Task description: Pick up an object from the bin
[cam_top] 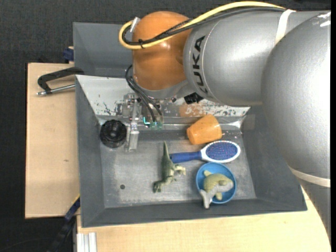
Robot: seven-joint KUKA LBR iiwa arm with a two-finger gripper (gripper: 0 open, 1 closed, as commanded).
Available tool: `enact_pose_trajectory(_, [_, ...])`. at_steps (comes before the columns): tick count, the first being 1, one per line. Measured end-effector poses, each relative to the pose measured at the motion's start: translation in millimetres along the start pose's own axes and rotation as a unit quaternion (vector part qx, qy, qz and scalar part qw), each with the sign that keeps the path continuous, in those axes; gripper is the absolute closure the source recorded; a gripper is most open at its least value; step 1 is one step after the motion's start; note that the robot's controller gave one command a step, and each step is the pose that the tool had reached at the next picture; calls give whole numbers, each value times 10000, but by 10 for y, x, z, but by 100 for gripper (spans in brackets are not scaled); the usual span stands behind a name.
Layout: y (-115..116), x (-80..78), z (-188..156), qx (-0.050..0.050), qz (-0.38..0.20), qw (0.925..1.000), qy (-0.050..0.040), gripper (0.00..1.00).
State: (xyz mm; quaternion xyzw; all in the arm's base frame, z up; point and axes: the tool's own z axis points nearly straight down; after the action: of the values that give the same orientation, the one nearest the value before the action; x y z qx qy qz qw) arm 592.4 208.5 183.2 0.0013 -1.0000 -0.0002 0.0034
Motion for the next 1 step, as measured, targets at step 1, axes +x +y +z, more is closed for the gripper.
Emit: enact_pose_trajectory(1, [73,10,660,3,560,9984,-1,0])
